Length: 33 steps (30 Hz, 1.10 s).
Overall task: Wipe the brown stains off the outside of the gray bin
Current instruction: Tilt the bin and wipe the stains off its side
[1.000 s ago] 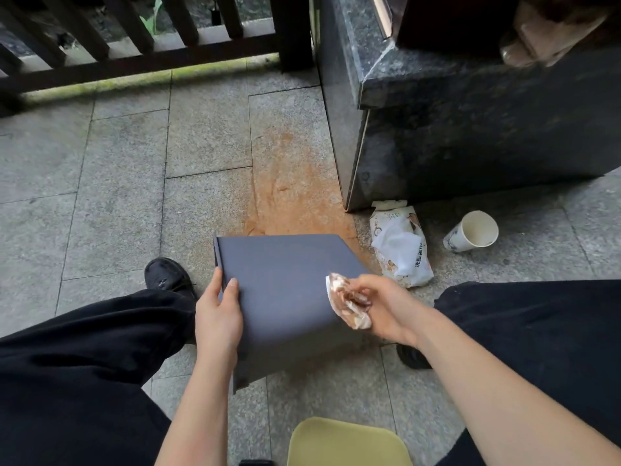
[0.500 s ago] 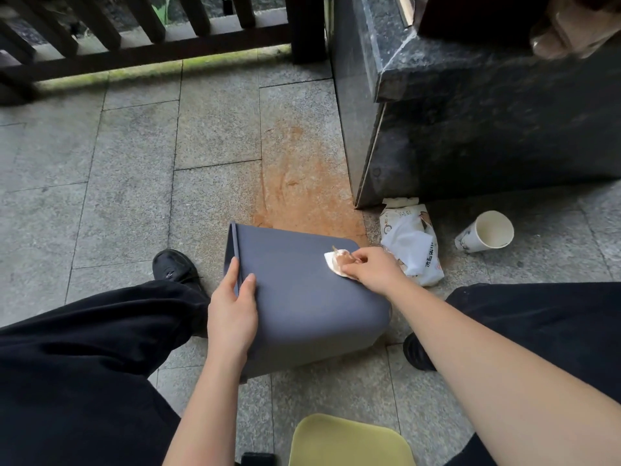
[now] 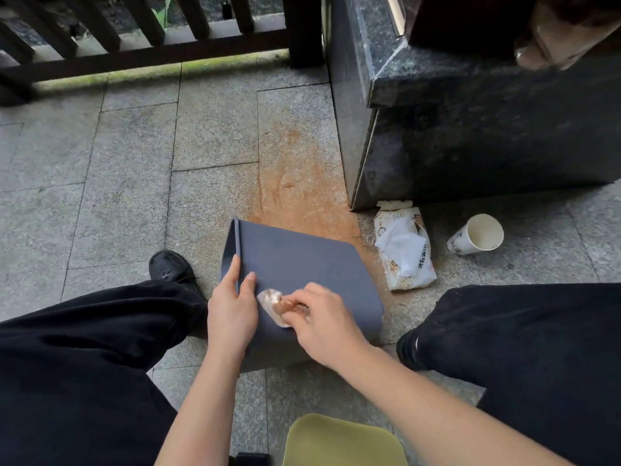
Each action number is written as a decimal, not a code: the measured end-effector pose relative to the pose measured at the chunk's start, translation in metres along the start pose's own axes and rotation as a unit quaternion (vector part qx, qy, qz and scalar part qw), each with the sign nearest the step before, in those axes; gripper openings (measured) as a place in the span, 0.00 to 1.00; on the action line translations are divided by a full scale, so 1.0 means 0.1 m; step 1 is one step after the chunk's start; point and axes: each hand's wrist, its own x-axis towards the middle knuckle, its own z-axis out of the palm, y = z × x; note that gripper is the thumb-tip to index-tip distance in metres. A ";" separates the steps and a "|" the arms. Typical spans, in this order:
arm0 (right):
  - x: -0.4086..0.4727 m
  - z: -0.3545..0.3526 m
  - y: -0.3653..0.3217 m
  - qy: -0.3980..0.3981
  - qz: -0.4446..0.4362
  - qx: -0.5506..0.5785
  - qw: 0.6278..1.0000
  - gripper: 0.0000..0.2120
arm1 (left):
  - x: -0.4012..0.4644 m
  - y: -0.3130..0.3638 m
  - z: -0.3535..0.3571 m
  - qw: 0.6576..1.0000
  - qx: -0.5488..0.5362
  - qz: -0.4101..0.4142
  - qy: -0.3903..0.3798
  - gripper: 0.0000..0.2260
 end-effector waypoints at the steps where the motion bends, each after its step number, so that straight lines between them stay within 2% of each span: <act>1: -0.06 -0.09 0.00 -0.028 -0.011 -0.004 1.000 0.08 | 0.02 0.02 0.00 1.000 0.002 0.005 -0.002 0.22; 3: -0.08 -0.31 0.09 -0.055 0.016 -0.012 0.998 0.08 | 0.07 0.03 -0.03 1.000 -0.001 0.005 -0.006 0.23; 4: -0.06 -0.43 0.17 -0.043 0.052 -0.014 0.998 0.08 | 0.10 0.02 -0.06 1.000 -0.017 -0.007 -0.010 0.23; 7: 0.00 -0.79 0.50 0.046 0.205 0.028 0.977 0.07 | 0.16 -0.02 -0.17 0.994 -0.091 -0.048 -0.017 0.26; 10: -0.01 -0.92 0.82 0.117 0.307 0.081 0.941 0.05 | 0.21 0.02 -0.26 0.989 -0.132 -0.065 -0.014 0.31; 12: -0.04 -0.85 0.95 0.146 0.340 0.122 0.921 0.14 | 0.19 0.08 -0.29 0.982 -0.180 -0.039 -0.051 0.35; 14: -0.03 -0.75 0.99 0.158 0.349 0.136 0.914 0.16 | 0.15 0.13 -0.28 0.980 -0.170 0.005 -0.103 0.34; 16: 0.01 -0.70 1.06 0.150 0.354 0.127 0.914 0.08 | 0.06 0.19 -0.24 0.983 -0.113 0.052 -0.138 0.29; 19: 0.09 -0.76 1.21 0.133 0.356 0.159 0.911 0.15 | 0.05 0.19 -0.22 0.987 -0.032 0.110 -0.115 0.26; 21: 0.13 -0.81 1.28 0.122 0.357 0.197 0.905 0.16 | 0.14 0.13 -0.26 0.990 -0.020 0.111 -0.080 0.24; 23: 0.21 -0.85 1.32 0.103 0.356 0.179 0.912 0.14 | 0.24 0.08 -0.31 0.993 -0.022 0.094 -0.067 0.23; 28: 0.50 -0.82 1.30 0.039 0.307 0.146 0.940 0.15 | 0.30 0.06 -0.39 0.990 -0.028 0.095 -0.103 0.23; 31: 0.60 -0.73 1.30 -0.013 0.272 0.093 0.958 0.19 | 0.30 0.06 -0.40 0.989 -0.020 0.094 -0.114 0.21; 33: 0.62 -0.68 1.30 0.008 0.262 0.087 0.961 0.20 | 0.33 0.06 -0.40 0.991 -0.014 0.090 -0.098 0.19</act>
